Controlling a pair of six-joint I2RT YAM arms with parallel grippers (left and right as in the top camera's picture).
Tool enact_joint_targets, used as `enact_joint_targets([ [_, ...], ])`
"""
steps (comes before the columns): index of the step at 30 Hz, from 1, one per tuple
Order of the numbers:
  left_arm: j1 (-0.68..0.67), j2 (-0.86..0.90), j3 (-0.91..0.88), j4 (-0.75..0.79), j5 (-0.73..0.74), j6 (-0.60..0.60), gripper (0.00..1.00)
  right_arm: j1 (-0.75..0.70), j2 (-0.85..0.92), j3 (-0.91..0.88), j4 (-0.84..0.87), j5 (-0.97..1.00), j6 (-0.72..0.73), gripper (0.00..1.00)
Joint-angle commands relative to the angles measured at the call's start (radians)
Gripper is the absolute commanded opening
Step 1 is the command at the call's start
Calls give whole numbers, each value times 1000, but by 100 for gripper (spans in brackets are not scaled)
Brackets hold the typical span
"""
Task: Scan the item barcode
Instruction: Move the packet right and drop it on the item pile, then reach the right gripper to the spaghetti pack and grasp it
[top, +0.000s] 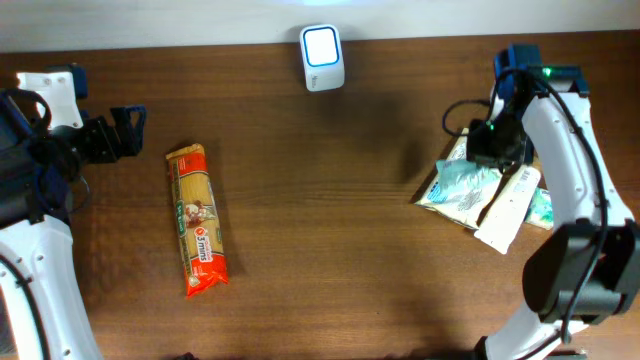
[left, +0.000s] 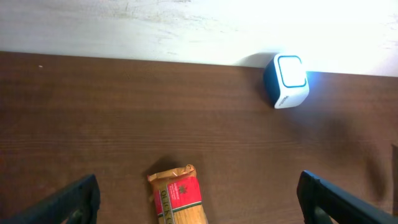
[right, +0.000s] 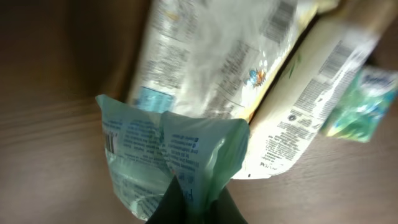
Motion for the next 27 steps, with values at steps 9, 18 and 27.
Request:
enact_joint_targets([
  [9,-3,-8,8,1,10,-5,99,30,23,109,30,-346,-103,72],
  [18,-3,-8,8,1,10,-5,99,753,202,108,719,-518,-26,79],
  [27,-3,-8,8,1,10,-5,99,959,413,108,959,-439,147,79],
])
